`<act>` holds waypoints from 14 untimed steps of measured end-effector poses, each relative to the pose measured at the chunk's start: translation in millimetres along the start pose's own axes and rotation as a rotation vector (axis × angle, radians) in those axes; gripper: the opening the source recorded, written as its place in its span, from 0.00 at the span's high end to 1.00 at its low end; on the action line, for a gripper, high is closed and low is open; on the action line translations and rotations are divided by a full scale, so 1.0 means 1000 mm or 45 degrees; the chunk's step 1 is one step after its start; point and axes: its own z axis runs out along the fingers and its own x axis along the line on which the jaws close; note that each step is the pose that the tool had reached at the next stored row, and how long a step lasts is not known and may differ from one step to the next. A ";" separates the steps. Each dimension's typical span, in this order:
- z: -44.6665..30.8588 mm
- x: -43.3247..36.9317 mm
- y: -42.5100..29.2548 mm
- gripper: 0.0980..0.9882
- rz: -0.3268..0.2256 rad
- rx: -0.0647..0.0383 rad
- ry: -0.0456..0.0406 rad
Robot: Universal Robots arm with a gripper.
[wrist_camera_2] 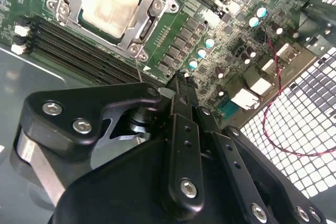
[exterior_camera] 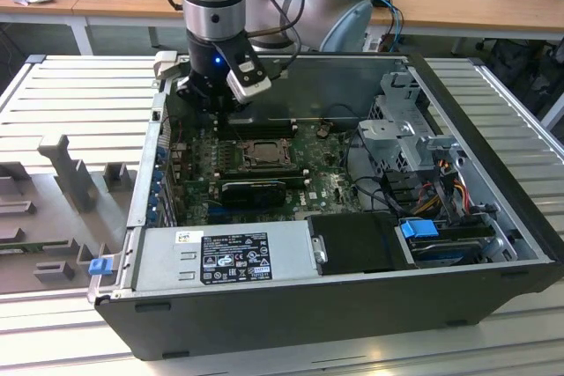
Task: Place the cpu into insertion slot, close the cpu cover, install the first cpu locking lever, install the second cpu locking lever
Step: 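Install the first cpu locking lever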
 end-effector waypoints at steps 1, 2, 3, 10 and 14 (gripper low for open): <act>0.0005 0.0005 0.0006 0.99 0.000 0.000 0.000; 0.0006 0.0009 0.0007 0.99 -0.001 0.000 0.000; 0.0008 0.0011 0.0008 0.99 -0.001 0.000 0.000; 0.0044 0.0029 0.0056 0.99 -0.001 -0.002 0.000; 0.0050 0.0048 0.0130 0.99 -0.001 -0.002 0.000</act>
